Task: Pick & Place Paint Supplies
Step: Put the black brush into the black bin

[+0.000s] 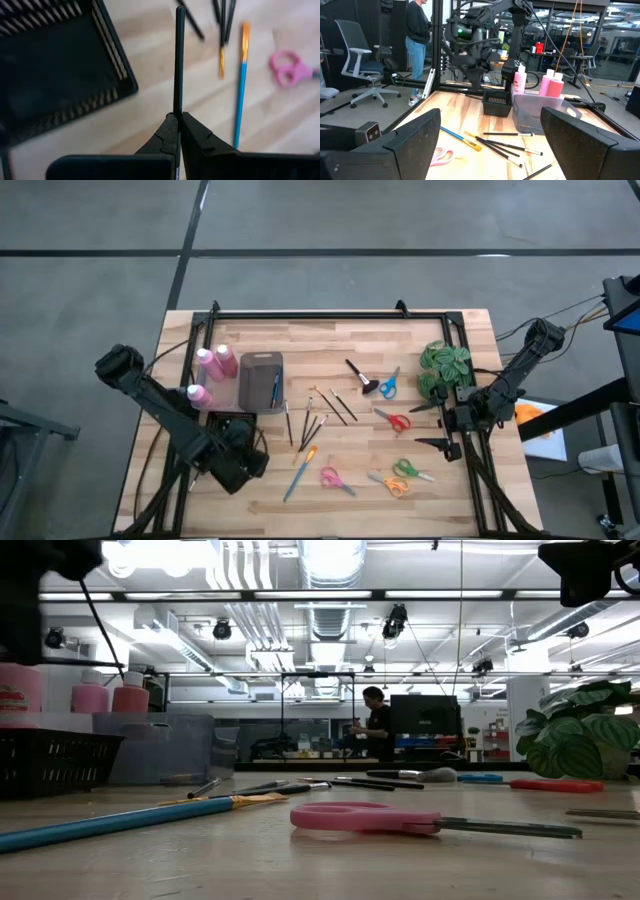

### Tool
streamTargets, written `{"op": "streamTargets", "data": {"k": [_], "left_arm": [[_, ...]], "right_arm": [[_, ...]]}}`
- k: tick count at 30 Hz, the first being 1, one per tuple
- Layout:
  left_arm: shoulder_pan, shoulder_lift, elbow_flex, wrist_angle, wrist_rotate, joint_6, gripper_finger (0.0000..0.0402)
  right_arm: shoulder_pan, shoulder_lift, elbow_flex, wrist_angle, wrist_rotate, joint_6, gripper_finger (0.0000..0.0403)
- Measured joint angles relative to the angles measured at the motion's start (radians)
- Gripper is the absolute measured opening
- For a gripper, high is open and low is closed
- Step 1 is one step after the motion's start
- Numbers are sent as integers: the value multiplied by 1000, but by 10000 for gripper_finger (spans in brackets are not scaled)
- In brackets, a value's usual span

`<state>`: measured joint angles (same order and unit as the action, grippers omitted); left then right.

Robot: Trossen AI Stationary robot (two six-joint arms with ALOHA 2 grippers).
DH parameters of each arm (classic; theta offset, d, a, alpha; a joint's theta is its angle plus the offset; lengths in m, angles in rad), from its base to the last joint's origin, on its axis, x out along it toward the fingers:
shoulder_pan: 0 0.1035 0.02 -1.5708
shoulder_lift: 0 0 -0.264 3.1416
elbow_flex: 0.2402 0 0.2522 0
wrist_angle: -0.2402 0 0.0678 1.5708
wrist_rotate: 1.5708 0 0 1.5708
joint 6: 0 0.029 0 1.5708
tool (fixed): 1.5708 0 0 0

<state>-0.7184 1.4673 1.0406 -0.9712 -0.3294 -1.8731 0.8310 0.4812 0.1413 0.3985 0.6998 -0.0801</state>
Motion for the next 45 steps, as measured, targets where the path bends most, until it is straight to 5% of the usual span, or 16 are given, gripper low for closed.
{"op": "streamTargets", "data": {"k": [12,28,45], "left_arm": [[237,-81,22,-87,-142,49,6],[679,-113,20,-105,-81,414,6],[736,-103,-71,-55,-43,399,7]], "right_arm": [[0,0,0,0,0,1,341],[0,0,0,0,0,-1,341],[0,0,0,0,0,-1,341]]}}
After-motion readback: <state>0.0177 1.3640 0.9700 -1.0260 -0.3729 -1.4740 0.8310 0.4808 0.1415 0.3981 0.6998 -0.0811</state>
